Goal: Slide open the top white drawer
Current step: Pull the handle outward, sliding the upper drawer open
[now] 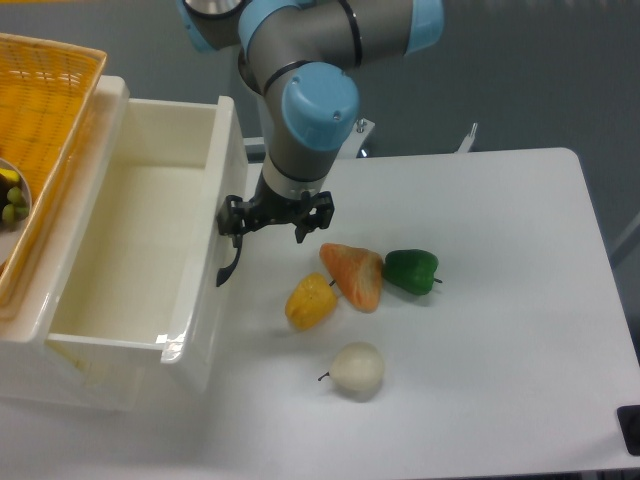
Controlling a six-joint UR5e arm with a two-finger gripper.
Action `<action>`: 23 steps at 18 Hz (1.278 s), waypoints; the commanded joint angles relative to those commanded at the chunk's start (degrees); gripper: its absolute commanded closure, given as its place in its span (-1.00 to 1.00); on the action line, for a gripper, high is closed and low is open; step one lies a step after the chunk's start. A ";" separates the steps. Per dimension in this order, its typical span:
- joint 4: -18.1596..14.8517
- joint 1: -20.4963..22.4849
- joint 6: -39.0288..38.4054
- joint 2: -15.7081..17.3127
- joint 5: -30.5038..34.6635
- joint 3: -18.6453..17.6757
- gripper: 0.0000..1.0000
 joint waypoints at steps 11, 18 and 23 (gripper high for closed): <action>-0.53 0.79 0.00 0.44 -0.17 -0.09 -1.00; -0.53 0.62 0.00 0.26 -0.44 -0.18 -1.00; -0.53 0.88 0.00 0.26 -1.49 -0.44 -1.00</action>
